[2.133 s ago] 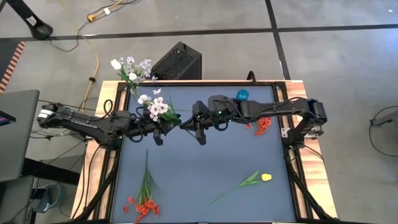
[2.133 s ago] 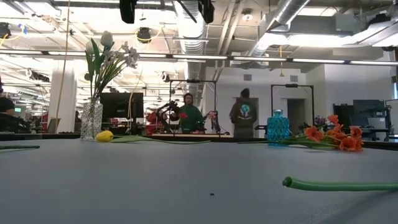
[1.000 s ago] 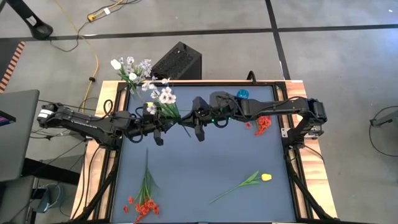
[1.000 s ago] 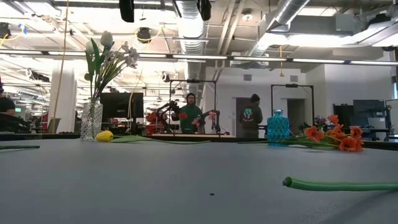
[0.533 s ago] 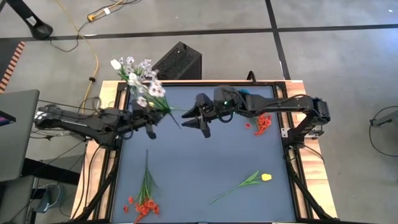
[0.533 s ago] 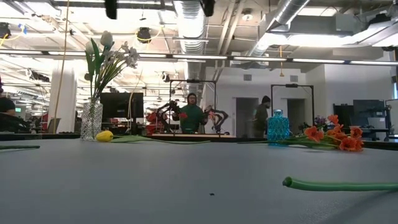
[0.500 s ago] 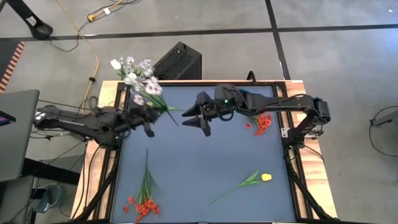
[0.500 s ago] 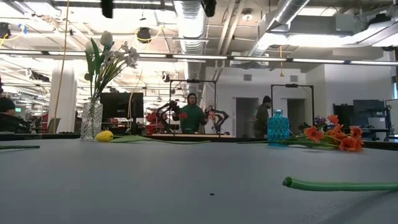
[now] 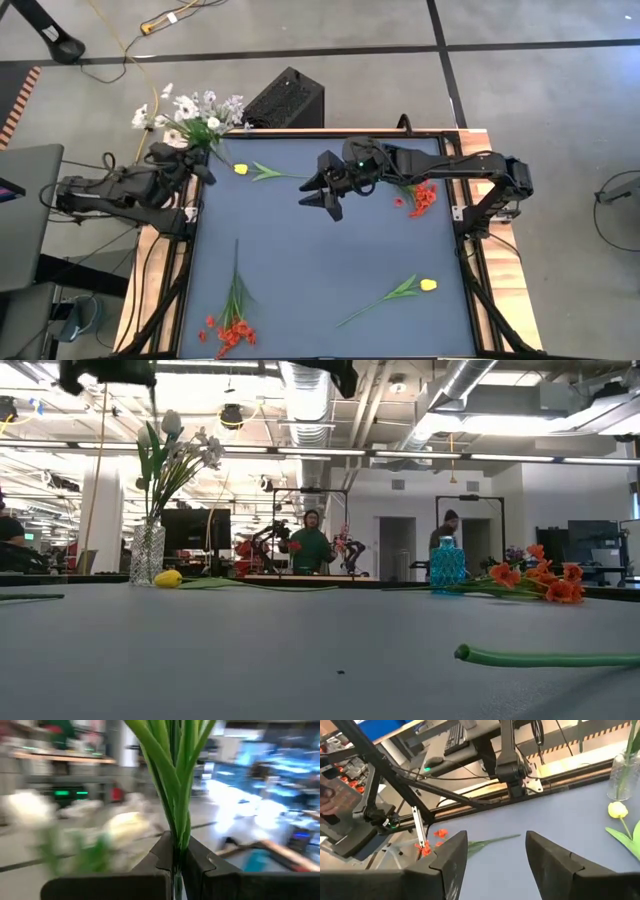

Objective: Sort flowers into vase by color
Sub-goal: Put the white patterned flowers into the transparent vase

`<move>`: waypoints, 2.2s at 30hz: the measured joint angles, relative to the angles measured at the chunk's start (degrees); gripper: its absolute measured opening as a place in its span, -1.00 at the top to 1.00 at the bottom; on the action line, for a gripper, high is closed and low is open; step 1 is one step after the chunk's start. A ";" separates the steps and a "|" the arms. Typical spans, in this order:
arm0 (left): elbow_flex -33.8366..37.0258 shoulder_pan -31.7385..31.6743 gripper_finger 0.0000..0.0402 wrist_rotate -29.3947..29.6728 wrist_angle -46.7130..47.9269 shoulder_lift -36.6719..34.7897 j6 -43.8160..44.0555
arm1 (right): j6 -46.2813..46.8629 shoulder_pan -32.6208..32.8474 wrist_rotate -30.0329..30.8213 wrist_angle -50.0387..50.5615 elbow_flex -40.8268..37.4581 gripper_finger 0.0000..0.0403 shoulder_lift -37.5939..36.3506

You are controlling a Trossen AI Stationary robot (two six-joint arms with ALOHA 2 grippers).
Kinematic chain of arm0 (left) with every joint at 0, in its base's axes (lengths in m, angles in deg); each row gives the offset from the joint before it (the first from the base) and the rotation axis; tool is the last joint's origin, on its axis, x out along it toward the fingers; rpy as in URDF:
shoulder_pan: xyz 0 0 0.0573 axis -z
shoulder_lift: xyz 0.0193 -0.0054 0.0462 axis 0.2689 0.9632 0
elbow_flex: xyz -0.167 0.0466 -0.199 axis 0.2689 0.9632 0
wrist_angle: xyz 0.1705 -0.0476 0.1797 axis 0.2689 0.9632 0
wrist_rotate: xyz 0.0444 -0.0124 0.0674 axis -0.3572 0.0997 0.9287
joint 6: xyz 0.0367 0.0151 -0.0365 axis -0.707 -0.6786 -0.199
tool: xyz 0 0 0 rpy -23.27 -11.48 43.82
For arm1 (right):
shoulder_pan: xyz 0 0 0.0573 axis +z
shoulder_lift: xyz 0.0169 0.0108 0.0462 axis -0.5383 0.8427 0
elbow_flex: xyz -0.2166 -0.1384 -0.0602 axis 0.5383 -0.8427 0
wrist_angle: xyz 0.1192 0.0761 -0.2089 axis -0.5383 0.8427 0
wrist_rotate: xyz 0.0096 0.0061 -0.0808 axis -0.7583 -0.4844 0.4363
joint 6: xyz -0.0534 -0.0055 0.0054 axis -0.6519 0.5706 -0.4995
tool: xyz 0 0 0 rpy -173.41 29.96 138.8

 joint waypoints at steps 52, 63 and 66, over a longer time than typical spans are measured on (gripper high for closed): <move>15.28 -27.46 1.00 -34.38 -31.04 -5.01 -27.07 | -0.87 -1.20 0.35 3.48 -0.07 -0.12 0.09; 15.28 -45.21 1.00 -58.83 -18.47 -6.58 -20.53 | 0.60 -1.28 0.37 3.50 -0.07 -0.12 0.09; 15.30 -50.39 1.00 -64.45 -13.61 -7.84 -18.96 | 1.39 -1.18 0.37 3.52 -0.07 -0.12 0.09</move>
